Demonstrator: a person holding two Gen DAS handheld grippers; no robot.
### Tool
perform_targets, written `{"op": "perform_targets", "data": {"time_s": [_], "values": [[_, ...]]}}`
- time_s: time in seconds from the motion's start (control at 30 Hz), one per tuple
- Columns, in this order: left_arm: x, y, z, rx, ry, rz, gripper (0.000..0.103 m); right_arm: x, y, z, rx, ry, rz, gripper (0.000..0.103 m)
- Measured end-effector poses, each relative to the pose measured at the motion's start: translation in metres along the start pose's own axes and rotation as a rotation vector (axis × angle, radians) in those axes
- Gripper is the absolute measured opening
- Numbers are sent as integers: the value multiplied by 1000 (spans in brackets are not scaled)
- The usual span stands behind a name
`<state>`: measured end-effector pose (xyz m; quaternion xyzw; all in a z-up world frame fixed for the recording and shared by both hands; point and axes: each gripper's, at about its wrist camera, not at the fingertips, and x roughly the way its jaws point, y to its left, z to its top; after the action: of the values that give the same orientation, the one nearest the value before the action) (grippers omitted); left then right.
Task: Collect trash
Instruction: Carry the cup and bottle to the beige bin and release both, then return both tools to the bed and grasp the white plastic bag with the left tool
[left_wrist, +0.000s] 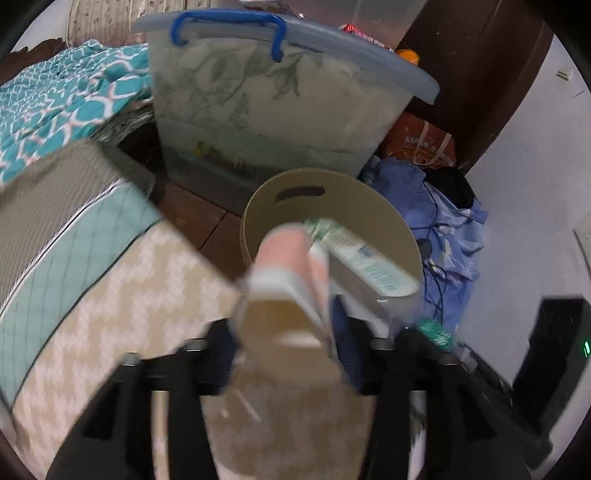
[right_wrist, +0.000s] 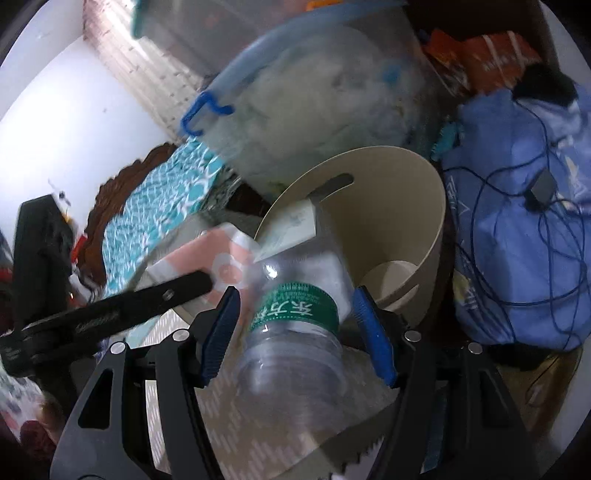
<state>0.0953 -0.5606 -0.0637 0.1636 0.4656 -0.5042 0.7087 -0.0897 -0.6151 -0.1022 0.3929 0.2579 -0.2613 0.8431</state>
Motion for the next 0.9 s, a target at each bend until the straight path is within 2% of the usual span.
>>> {"op": "perform_targets", "data": {"time_s": [0.1,0.3,0.43,0.57,0.77,0.9], "values": [[10,-9,12,26,12,19,70,-7,6,-3,-42,-45,-19,78],[-26,7,-7,-8,-38,-29,72,-27,18,-21,-61,-136,-12,78],[-64,32,-43,-60,-74,-27,72,-35,39,-37,-83,-132,39,78],[-106,66,-97,-111,-95,29,72,-30,69,-56,-129,-76,115,78],[-182,122,-194,-204,-132,141,72,-16,136,-95,-247,43,255,77],[-236,163,-268,-323,-165,234,72,-5,182,-129,-318,138,335,72]]}}
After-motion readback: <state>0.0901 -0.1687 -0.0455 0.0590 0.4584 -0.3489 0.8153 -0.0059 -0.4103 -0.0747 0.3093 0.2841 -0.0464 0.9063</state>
